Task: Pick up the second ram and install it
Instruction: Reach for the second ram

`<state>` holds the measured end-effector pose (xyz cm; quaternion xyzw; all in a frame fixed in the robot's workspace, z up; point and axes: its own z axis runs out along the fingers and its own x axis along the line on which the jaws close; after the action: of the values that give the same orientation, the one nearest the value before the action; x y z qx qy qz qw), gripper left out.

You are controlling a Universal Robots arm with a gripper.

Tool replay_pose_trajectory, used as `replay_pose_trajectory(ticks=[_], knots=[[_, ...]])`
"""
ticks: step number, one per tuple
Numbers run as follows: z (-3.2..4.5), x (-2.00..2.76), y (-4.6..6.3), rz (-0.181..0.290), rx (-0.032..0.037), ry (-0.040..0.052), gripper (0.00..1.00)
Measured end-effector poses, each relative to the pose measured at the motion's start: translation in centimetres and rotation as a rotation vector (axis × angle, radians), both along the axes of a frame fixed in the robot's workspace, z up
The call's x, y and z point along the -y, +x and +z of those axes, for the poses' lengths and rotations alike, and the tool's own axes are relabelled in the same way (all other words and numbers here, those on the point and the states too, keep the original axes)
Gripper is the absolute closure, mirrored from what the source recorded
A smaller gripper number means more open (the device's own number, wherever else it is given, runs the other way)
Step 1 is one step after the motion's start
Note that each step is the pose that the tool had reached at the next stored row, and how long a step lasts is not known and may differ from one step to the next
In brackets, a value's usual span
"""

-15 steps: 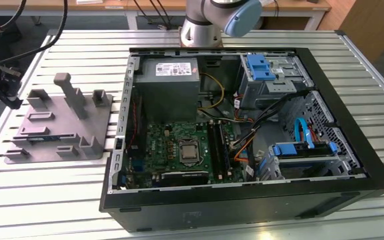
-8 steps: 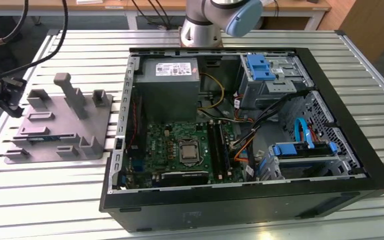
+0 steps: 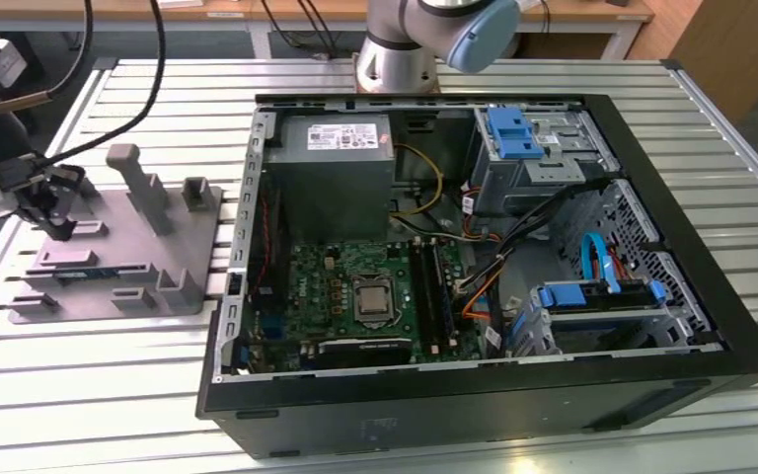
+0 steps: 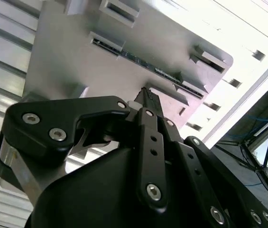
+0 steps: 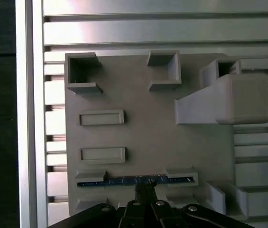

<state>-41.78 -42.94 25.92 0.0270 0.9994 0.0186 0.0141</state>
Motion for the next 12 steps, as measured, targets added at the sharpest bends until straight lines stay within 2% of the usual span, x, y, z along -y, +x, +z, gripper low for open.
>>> replay_pose_trajectory(ticks=[5, 7, 8, 12], knots=[[-0.91, 0.00, 0.4, 0.002, -0.0003, -0.0004, 0.90], [-1.19, 0.01, 0.6, 0.005, -0.0041, -0.0014, 0.90], [-1.24, 0.01, 0.6, 0.007, -0.0119, -0.0032, 0.90], [-1.40, 0.00, 0.8, 0.014, -0.0573, -0.0162, 0.90]])
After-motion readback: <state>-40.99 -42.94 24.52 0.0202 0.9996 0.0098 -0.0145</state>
